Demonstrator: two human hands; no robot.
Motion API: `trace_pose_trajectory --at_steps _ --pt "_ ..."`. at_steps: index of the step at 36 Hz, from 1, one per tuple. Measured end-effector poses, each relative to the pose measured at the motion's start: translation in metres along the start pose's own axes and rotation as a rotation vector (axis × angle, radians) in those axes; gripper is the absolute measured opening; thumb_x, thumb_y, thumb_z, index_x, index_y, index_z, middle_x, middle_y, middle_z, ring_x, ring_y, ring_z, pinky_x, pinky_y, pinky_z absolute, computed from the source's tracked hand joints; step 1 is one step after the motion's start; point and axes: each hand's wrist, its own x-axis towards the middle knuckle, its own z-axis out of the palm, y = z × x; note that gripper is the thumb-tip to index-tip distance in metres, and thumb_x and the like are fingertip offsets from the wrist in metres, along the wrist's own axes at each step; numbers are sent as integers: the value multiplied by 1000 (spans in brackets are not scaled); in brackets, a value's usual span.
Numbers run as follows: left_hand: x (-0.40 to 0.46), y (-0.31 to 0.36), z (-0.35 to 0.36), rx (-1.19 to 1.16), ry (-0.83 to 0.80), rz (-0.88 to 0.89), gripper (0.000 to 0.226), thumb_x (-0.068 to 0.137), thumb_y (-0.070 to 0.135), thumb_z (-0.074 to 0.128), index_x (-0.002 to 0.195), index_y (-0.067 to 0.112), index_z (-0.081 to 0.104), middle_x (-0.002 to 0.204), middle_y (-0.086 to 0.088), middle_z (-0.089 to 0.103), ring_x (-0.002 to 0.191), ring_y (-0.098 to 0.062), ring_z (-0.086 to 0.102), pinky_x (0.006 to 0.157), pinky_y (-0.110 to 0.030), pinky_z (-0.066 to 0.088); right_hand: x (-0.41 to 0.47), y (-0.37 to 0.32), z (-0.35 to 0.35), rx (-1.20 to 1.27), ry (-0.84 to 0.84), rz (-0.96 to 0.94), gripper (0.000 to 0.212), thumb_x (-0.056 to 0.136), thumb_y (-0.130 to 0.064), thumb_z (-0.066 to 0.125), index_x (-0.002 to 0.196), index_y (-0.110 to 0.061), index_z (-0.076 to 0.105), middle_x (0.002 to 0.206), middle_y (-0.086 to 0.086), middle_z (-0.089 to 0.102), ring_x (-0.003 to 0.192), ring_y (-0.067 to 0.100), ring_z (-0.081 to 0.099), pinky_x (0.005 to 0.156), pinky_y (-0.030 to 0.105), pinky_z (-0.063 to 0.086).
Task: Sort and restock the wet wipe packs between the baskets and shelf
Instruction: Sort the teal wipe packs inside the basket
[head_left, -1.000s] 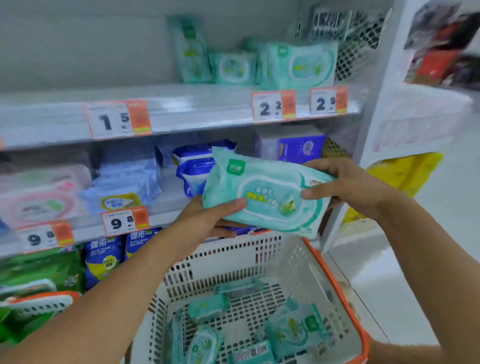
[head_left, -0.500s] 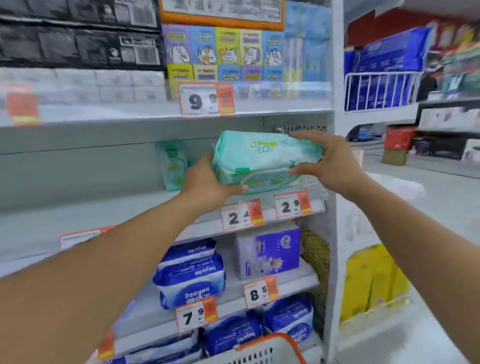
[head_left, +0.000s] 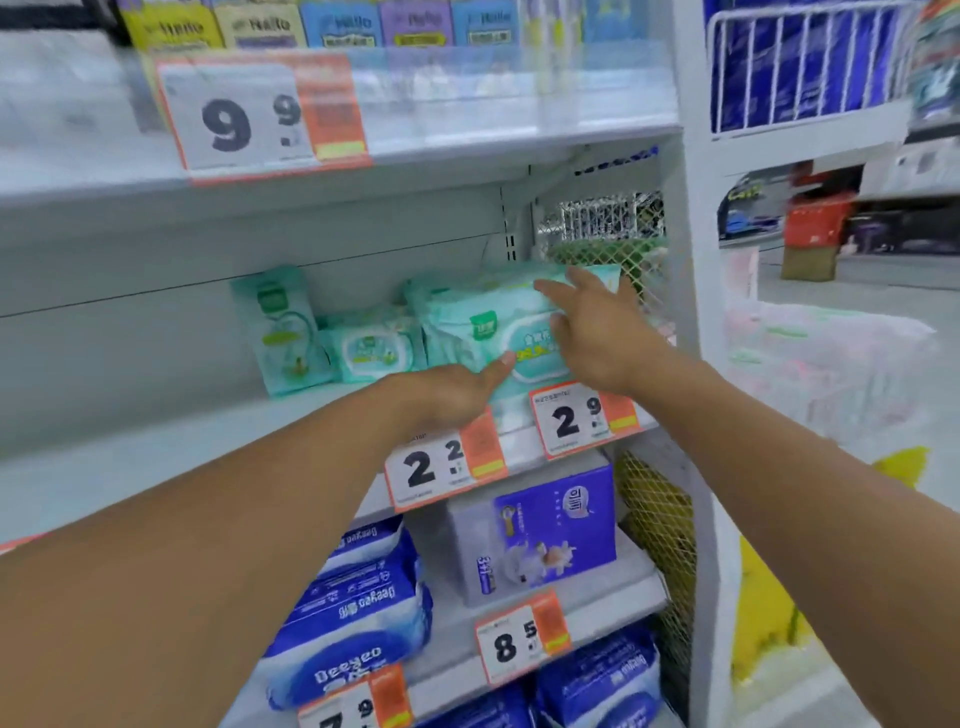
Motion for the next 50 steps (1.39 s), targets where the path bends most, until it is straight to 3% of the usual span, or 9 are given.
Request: trace_pose_trajectory --at_steps 5,9,14,19,24,32,37,43,50 --pt "0 -9 -1 78 113 -13 96 90 77 19 142 1 46 152 -18 39 132 -33 46 102 -32 38 1 4 4 37 -26 74 52 104 -33 36 155 -28 28 165 9 16 148 37 24 120 55 18" --pt "-18 -29 4 83 475 81 64 87 70 50 98 10 69 104 -10 69 93 -28 63 68 -30 45 -27 -14 -4 -85 145 121 66 89 -25 52 151 -21 31 158 14 24 137 48 32 109 57 36" --pt "-111 -77 71 -272 1024 578 20 87 30 57 89 12 65 86 1 68 83 -19 62 76 -32 48 -95 -82 -21 -212 115 -403 37 92 -30 45 125 -15 55 117 15 60 103 40 59 83 51 49" --pt "-186 -180 243 -303 231 181 7 88 26 65 87 19 68 78 2 68 77 -18 67 72 -30 52 -214 -123 79 -126 -583 -698 28 95 -30 56 118 -15 63 106 11 69 99 35 62 83 41 45" --pt "-258 -258 363 -57 -478 -256 38 94 37 63 124 14 57 122 -10 62 103 -27 61 89 -38 51 -361 -105 191 -351 -1489 -348 69 93 -38 68 149 -11 40 147 11 48 132 29 48 104 33 40" --pt "-279 -284 397 58 -768 -274 89 86 47 72 153 11 26 157 -8 32 139 -31 39 113 -42 36 -455 -56 241 -515 -1342 -55 114 63 -31 90 153 -17 22 145 14 43 134 35 43 111 41 35" --pt "-267 -283 386 -182 -642 -306 82 86 46 71 149 9 34 153 -11 37 135 -29 42 109 -36 37 -445 -72 255 -610 -1272 -162 79 66 -34 84 135 -20 47 126 7 54 115 27 58 100 43 43" --pt "-245 -267 382 -460 -485 -261 128 58 55 89 157 24 14 164 0 15 148 -25 22 119 -40 25 -385 -117 263 -509 -1187 -452 74 68 -28 85 134 -24 53 124 5 52 115 25 54 96 45 50" --pt "-224 -275 366 -510 -324 -388 55 66 42 89 111 20 67 104 1 68 82 -14 63 70 -24 49 -348 -155 273 60 -998 -300 85 57 -16 91 132 -23 51 118 5 48 111 25 49 86 37 48"
